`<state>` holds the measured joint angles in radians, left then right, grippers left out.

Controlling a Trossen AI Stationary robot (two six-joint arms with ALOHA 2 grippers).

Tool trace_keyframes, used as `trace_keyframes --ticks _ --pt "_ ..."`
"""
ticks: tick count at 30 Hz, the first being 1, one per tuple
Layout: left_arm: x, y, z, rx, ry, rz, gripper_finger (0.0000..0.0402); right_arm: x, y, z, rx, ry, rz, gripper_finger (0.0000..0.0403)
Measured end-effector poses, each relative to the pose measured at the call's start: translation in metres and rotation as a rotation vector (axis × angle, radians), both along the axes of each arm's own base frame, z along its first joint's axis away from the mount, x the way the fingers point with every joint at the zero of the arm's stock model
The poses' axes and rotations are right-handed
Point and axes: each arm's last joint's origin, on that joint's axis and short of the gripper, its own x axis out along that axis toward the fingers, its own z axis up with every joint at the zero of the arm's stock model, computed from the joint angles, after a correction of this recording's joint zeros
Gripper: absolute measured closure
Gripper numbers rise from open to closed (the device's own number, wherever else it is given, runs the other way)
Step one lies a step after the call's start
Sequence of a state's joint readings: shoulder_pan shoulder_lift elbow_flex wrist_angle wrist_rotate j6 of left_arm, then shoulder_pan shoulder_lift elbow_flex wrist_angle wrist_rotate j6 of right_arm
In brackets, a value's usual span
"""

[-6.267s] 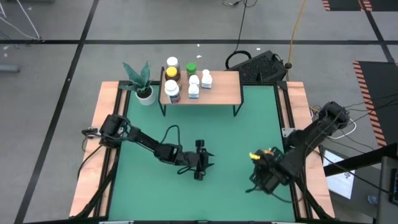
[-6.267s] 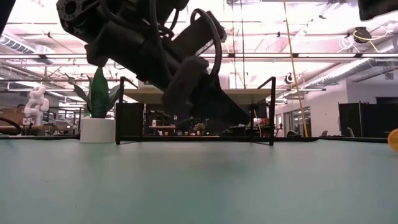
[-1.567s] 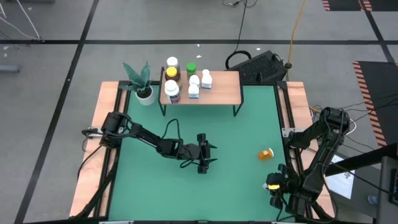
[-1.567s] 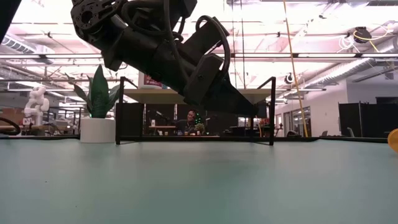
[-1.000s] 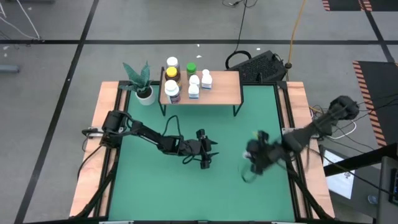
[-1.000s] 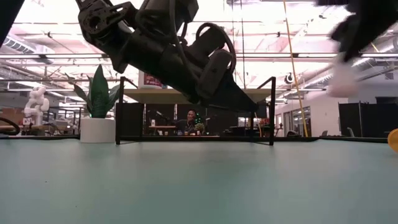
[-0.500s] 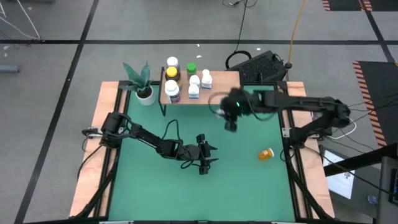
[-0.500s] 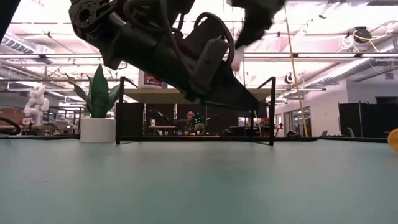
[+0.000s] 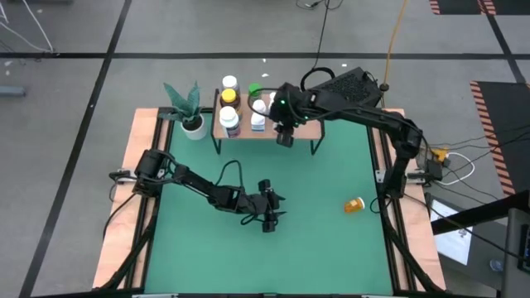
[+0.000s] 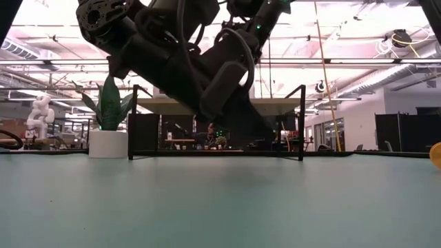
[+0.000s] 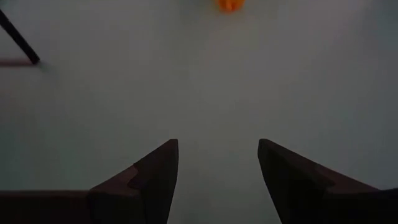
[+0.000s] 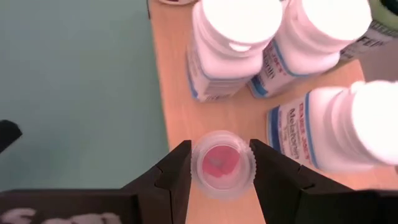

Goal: Pick and place medicine bottles onto shelf by color
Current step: Put the transparent pill bottle on the shelf, then put the orange pill bottle on the shelf

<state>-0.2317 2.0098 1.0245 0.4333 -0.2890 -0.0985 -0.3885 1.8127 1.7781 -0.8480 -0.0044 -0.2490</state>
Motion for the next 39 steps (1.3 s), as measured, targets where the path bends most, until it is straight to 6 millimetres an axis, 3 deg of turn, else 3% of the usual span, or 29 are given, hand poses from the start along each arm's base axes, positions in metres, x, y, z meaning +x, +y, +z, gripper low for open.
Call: trace_keyframes --ticks 8,21,32,39 --pt "-0.002 -0.001 -0.002 -0.022 0.024 0.013 0.0176 0.000 -0.006 -0.004 -0.009 0.012 0.008 0.0259" --pt "-0.004 -0.006 -0.004 -0.105 0.042 0.056 0.0176 0.004 -0.008 0.000 -0.049 -0.032 0.031 0.0154" --pt "-0.014 -0.008 -0.016 -0.105 0.181 0.085 0.0176 -0.008 0.012 0.006 0.012 -0.085 -0.042 0.0159" --pt "-0.017 -0.014 -0.017 -0.124 0.193 0.093 0.0176 -0.030 0.040 0.010 -0.052 -0.286 0.014 0.0170"
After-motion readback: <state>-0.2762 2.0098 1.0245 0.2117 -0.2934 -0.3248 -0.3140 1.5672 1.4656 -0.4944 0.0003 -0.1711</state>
